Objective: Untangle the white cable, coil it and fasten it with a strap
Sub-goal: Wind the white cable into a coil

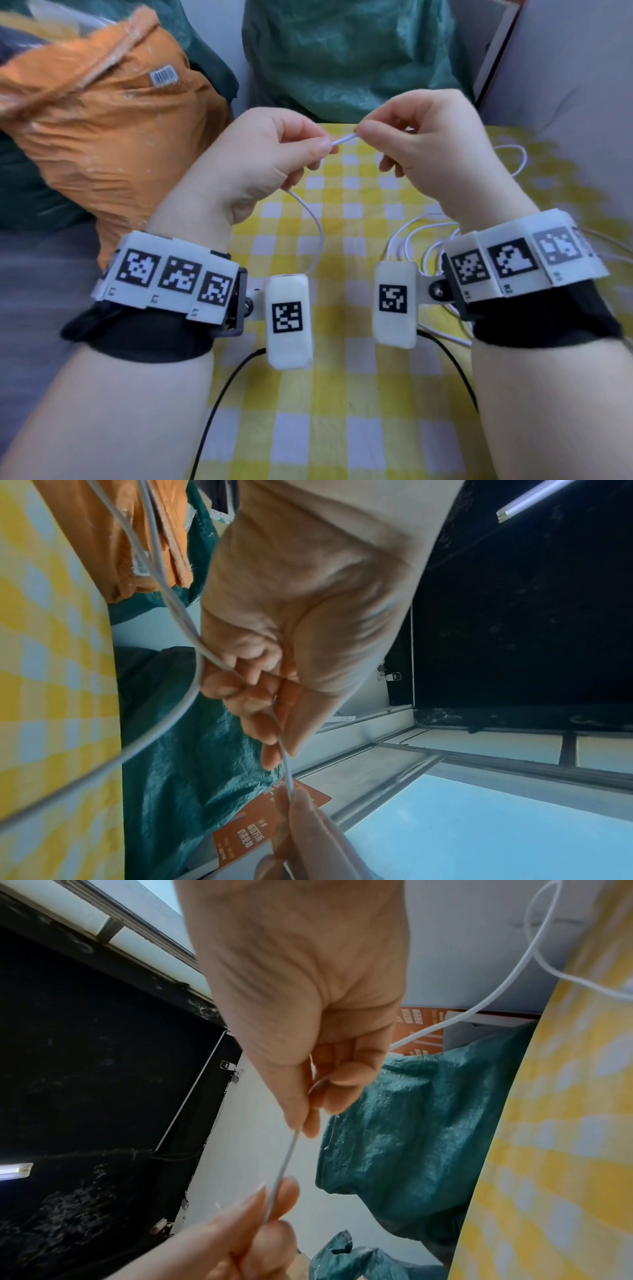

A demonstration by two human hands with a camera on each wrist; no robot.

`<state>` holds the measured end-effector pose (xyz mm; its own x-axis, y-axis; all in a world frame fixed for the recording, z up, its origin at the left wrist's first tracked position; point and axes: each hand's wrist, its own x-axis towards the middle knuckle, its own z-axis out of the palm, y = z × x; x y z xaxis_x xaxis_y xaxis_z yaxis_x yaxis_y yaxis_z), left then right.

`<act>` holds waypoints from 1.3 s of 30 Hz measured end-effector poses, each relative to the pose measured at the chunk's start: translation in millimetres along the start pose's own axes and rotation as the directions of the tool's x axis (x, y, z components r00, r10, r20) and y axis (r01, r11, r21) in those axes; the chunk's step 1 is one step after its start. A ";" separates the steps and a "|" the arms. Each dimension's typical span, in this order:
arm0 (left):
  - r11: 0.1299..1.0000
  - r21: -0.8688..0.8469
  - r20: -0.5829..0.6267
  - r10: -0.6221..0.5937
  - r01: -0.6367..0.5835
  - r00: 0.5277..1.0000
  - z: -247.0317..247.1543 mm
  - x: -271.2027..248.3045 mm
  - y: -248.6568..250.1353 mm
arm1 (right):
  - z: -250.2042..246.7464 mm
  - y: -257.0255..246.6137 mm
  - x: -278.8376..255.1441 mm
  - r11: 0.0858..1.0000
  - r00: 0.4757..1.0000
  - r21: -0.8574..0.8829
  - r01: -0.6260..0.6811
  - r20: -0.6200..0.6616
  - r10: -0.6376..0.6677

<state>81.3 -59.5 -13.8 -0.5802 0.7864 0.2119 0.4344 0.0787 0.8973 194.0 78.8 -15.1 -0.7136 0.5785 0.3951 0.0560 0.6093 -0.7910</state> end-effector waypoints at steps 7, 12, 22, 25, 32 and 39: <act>0.991 0.129 0.000 0.033 -0.033 0.999 -11.5 0.5 -3.3 | -13.6 19.8 5.6 0.981 0.962 -0.141 -0.130 -0.258 0.090; 0.994 0.099 -0.032 0.044 -0.041 0.998 -20.3 0.2 -5.1 | -27.5 28.3 6.7 0.938 0.901 -0.252 -0.239 -0.418 0.117; 0.995 0.063 0.045 0.071 -0.074 0.996 -2.5 4.8 -3.3 | 10.0 -6.9 -4.2 0.992 0.986 -0.061 0.109 0.136 -0.100; 0.994 0.079 0.070 0.066 -0.072 0.995 -1.1 3.8 -1.4 | 12.9 -7.6 -5.2 0.991 0.978 -0.004 0.137 0.159 -0.135; 0.986 0.167 0.043 -0.002 -0.006 0.999 -13.6 1.8 -8.0 | -3.5 9.6 5.5 0.993 0.981 -0.112 0.020 -0.187 -0.041; 0.961 0.271 -0.054 -0.042 0.055 0.998 -22.1 2.8 -11.6 | -28.7 23.3 4.5 0.910 0.909 -0.348 -0.224 -0.411 0.067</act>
<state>59.4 -71.7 -15.0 -0.6344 0.7480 0.1948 0.5720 0.2849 0.7692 212.2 111.2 -18.3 -0.3578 0.7896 0.4985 0.4545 0.6136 -0.6457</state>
